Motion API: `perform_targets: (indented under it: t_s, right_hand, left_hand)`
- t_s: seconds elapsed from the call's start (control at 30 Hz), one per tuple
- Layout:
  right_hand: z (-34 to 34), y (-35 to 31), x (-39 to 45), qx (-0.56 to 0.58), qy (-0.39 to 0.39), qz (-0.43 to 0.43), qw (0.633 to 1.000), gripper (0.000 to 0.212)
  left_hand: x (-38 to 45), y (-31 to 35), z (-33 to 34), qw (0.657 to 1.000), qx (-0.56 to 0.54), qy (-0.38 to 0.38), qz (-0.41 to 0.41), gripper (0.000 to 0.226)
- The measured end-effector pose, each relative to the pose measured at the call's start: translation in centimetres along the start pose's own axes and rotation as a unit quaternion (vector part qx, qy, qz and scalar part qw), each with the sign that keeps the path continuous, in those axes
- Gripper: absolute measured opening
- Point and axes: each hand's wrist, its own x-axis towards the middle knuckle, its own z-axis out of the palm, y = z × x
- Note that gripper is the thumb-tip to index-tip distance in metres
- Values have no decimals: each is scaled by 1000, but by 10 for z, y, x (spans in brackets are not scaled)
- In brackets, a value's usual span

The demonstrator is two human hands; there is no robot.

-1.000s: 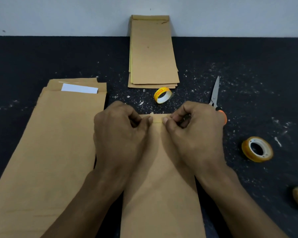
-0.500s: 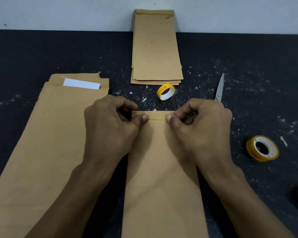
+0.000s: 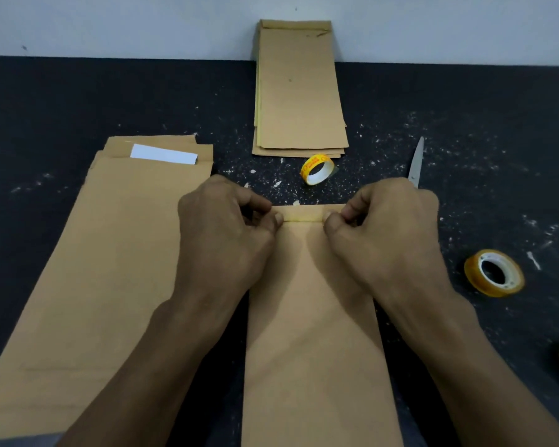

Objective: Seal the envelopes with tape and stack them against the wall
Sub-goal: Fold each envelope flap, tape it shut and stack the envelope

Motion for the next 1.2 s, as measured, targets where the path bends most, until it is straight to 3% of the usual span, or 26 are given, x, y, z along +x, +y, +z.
perform_targets:
  t_s: [0.27,0.43,0.73,0.9,1.0,1.1,1.2]
  right_hand:
    - [-3,4,0,34,-32,36,998,24]
    - [-3,8,1,92,-8,90,992,27]
    - [-9,10,-1,101,-3,98,990,16]
    - [-5,12,-2,111,10,76,991,22]
    - [-4,13,-3,109,15,55,992,24]
    - [-4,14,-7,113,13,34,993,23]
    - [-1,16,-10,97,9,22,995,22]
  left_hand:
    - [-1,1,0,1000,10,4,-1,8]
    - [-2,1,0,1000,15,10,5,7]
    - [-3,-2,1,999,27,9,28,6]
    - [-3,-2,-2,999,33,2,31,9]
    - [0,1,-4,998,54,-23,25,13]
    - [3,6,-5,989,111,-94,28,21]
    - [7,7,-8,982,130,-132,23,17]
